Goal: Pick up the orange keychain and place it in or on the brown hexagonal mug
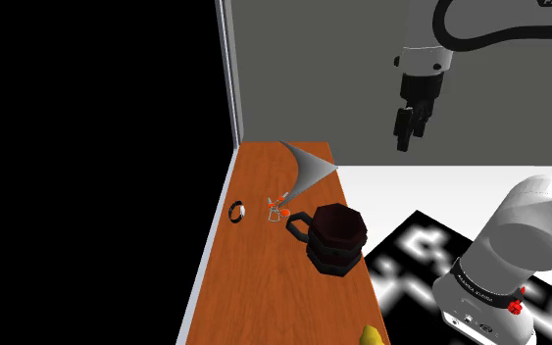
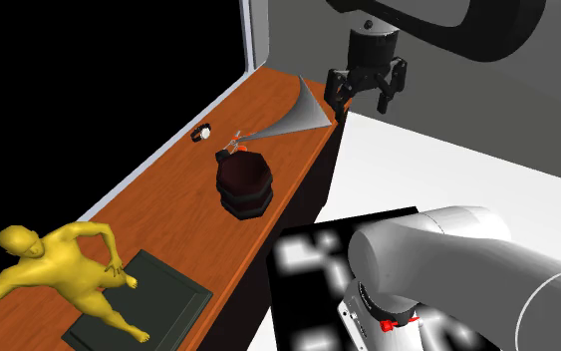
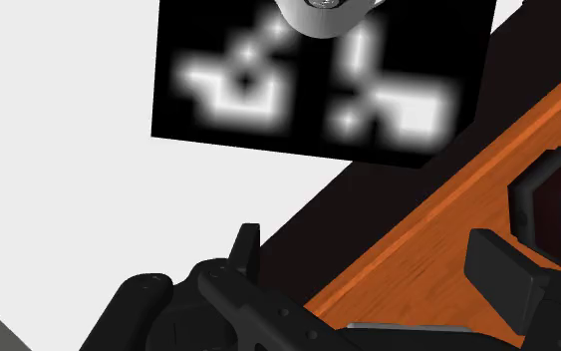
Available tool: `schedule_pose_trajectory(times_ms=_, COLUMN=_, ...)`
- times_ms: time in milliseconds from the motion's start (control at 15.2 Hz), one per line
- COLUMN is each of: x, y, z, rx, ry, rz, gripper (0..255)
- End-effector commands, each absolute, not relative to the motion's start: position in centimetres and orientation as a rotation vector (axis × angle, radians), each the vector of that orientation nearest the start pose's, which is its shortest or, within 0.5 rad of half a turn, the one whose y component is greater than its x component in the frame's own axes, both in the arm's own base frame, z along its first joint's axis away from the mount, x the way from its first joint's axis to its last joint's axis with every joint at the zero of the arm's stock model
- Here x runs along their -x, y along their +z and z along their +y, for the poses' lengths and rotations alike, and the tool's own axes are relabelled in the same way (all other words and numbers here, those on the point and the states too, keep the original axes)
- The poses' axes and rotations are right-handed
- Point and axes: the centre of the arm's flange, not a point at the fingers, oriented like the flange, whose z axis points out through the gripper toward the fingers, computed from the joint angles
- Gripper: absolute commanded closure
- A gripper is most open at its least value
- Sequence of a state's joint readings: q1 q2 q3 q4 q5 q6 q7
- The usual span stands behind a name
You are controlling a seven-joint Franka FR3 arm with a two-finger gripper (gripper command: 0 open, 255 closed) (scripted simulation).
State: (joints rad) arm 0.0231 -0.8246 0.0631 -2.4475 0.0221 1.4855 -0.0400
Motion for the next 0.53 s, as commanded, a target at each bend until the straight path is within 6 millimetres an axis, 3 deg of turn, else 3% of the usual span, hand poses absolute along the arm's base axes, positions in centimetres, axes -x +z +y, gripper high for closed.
schedule_pose_trajectory(times_ms=0, x=-28.3, y=55.2, z=3.1, rx=3.156, ry=0.218, rz=-0.163, gripper=0)
schedule_pose_trajectory(times_ms=462, x=-33.0, y=51.1, z=9.7, rx=3.158, ry=0.202, rz=-0.019, gripper=0)
